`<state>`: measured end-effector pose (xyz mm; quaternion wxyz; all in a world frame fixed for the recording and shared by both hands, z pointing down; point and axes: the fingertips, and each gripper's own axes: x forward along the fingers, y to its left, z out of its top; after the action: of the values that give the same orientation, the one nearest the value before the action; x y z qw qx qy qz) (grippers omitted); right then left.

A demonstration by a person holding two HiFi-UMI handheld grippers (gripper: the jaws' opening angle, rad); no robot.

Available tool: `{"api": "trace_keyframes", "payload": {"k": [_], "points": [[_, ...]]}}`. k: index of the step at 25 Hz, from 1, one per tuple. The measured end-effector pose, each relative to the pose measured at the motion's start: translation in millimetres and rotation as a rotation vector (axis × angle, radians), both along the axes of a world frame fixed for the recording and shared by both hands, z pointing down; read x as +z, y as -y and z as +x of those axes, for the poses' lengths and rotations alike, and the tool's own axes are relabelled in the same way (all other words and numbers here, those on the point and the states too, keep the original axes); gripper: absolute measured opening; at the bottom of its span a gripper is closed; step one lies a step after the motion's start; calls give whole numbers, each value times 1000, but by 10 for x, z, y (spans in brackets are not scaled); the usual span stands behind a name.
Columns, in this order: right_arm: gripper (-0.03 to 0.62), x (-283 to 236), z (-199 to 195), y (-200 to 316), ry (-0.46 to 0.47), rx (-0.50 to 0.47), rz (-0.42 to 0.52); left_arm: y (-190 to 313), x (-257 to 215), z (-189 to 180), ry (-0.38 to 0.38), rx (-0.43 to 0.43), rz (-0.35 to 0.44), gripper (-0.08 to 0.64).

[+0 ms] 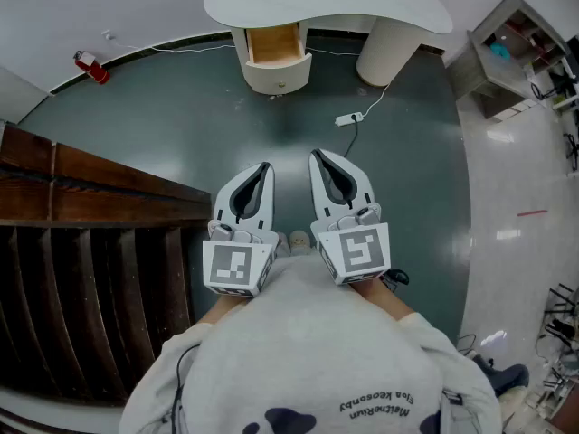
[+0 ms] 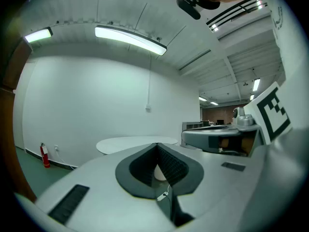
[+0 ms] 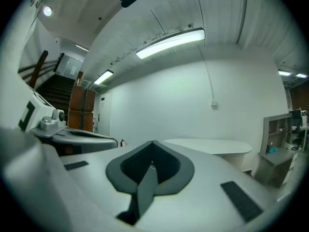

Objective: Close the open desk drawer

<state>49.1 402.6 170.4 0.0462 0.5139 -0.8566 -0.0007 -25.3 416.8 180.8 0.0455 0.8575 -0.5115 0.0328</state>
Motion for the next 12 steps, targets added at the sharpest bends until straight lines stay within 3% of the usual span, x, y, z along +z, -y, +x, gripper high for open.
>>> {"api": "trace_keyframes", "payload": {"k": [12], "points": [[15,-1,-116,25,-33,35,3,93,61,-140,-12,27,-7,11]]}}
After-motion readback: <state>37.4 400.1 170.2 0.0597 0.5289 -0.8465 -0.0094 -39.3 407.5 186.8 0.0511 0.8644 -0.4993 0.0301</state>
